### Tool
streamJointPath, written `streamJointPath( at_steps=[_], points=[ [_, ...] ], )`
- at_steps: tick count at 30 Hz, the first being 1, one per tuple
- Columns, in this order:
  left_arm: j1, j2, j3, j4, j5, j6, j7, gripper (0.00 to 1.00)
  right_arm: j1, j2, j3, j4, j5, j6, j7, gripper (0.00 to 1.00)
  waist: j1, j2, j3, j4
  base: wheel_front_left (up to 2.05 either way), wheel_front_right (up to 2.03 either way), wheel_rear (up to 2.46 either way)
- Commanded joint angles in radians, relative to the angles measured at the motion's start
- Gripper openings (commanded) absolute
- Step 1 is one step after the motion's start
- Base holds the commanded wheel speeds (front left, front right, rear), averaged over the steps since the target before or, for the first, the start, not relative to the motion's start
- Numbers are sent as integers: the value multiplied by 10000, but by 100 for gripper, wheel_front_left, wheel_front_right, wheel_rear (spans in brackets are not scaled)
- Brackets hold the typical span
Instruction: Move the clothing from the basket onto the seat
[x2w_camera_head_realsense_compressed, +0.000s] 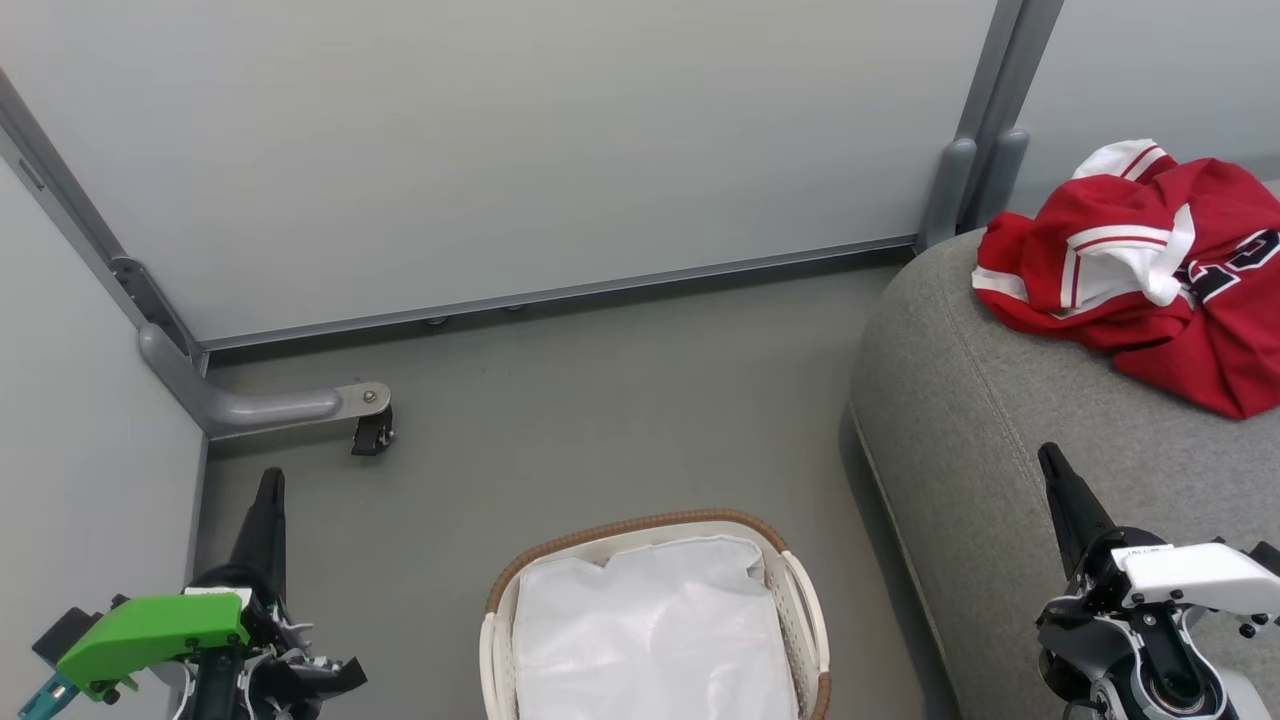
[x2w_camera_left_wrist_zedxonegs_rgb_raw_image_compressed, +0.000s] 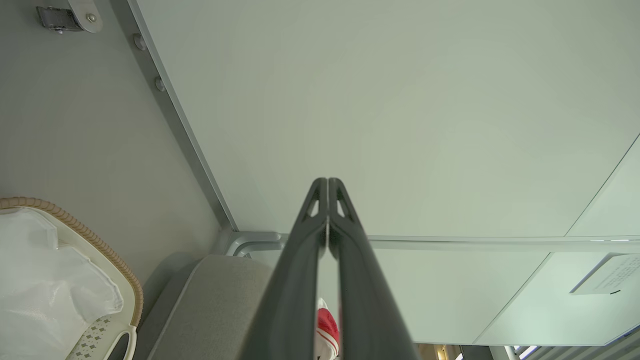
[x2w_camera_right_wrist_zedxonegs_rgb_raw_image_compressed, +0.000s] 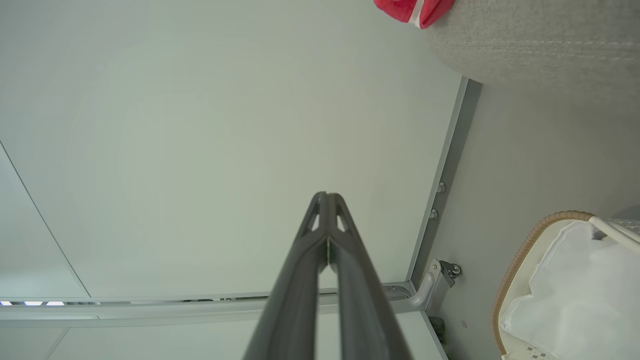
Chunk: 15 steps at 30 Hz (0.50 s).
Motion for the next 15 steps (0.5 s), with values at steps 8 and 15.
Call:
streamJointPath(
  at_steps=[8, 15],
  points=[
    [-135, 69, 39, -42, -174, -48, 57, 0, 106, -57, -43, -58, 175, 0, 71, 0, 0, 0, -1, 1, 0, 0, 0],
    [-135, 69, 38, -43, -174, -48, 57, 0, 105, -57, -43, -57, 173, 0, 70, 0, 0, 0, -1, 1, 0, 0, 0]
  ],
)
